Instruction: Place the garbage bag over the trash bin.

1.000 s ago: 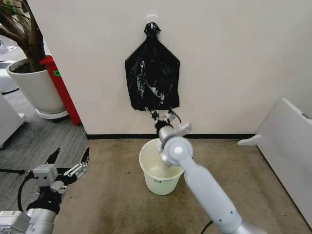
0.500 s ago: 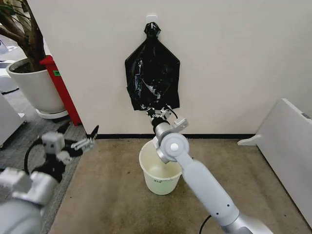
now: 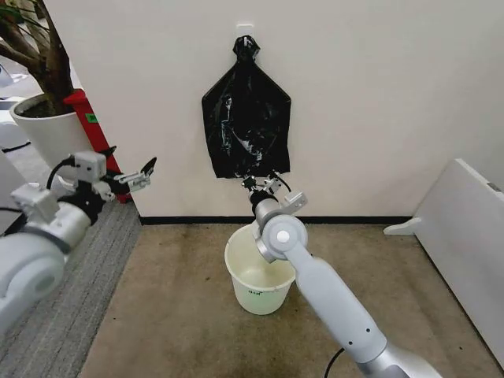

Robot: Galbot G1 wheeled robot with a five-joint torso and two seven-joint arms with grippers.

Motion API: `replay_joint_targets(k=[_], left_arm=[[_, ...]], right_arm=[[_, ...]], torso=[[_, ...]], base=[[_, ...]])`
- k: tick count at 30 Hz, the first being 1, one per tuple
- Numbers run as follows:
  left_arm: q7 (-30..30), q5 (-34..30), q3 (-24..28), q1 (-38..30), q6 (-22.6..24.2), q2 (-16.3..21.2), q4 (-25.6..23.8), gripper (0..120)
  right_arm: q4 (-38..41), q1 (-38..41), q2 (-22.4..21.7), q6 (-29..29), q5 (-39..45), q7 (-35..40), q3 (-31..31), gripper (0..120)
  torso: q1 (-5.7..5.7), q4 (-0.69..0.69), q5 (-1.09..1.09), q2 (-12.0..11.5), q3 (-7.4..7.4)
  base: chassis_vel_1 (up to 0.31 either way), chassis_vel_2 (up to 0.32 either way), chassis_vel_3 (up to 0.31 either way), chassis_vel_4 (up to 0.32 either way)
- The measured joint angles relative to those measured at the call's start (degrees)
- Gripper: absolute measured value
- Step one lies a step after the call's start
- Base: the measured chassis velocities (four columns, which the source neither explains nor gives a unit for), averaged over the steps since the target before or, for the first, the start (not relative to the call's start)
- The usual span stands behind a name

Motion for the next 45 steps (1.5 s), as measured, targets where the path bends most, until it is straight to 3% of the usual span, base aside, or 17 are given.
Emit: replay_joint_targets(k=[2, 3, 6, 9, 10, 17, 25, 32, 45], left_arm=[[-0.20, -0.28, 6.30, -7.29, 0.72, -0.61, 1.95, 100], [-0.20, -0.28, 6.30, -7.29, 0.72, -0.61, 1.95, 100], [-0.80, -0.25, 13.61, -15.36, 1.41, -2.15, 4.27, 100], [-1.52, 0.10, 23.15, -24.37, 2.73, -4.52, 6.66, 100], [-1.52, 0.10, 23.15, -24.37, 2.73, -4.52, 6.66, 100], [-3.14, 4.34, 36.63, -39.62, 6.74, -10.63, 12.41, 100], [-3.73, 9.26, 46.30, -48.92, 12.06, -14.42, 17.46, 100], [-4.92, 10.56, 50.44, -51.87, 15.73, -17.00, 19.13, 100], [-6.00, 14.70, 52.05, -56.12, 19.00, -20.92, 23.49, 100]], right_arm=[[0.05, -0.04, -0.21, -0.06, -0.12, -0.09, 0.17, 0], [0.05, -0.04, -0.21, -0.06, -0.12, -0.09, 0.17, 0], [0.13, -0.04, -0.38, -0.16, -0.16, -0.12, 0.43, 0], [0.33, -0.10, -0.53, -0.20, -0.26, -0.15, 0.70, 0], [0.33, -0.10, -0.53, -0.20, -0.26, -0.15, 0.70, 0], [0.52, -0.67, -0.58, -0.28, -0.84, -0.49, 1.48, 0], [1.28, -2.32, -0.60, -0.42, -1.47, -1.07, 2.38, 0], [2.06, -3.36, -0.88, -0.55, -1.66, -1.36, 3.24, 0], [2.88, -4.88, -1.40, -0.81, -1.65, -1.77, 4.60, 0]], torso=[[0.00, 0.00, 0.05, 0.00, 0.00], [0.00, 0.00, 0.05, 0.00, 0.00], [0.00, 0.01, 0.04, 0.00, 0.00], [0.00, 0.01, 0.03, 0.00, 0.00], [0.00, 0.01, 0.03, 0.00, 0.00], [0.00, -0.01, 0.03, 0.00, 0.00], [0.00, 0.00, 0.03, 0.00, 0.00], [0.00, 0.00, 0.03, 0.00, -0.01], [0.00, 0.00, 0.02, 0.00, -0.01]], base=[[0.000, 0.000, 0.000, 0.000], [0.000, 0.000, 0.000, 0.000], [0.000, 0.000, 0.000, 0.000], [0.000, 0.000, 0.000, 0.000], [0.000, 0.000, 0.000, 0.000], [0.000, 0.000, 0.000, 0.000], [0.000, 0.000, 0.000, 0.000], [0.000, 0.000, 0.000, 0.000], [0.000, 0.000, 0.000, 0.000]])
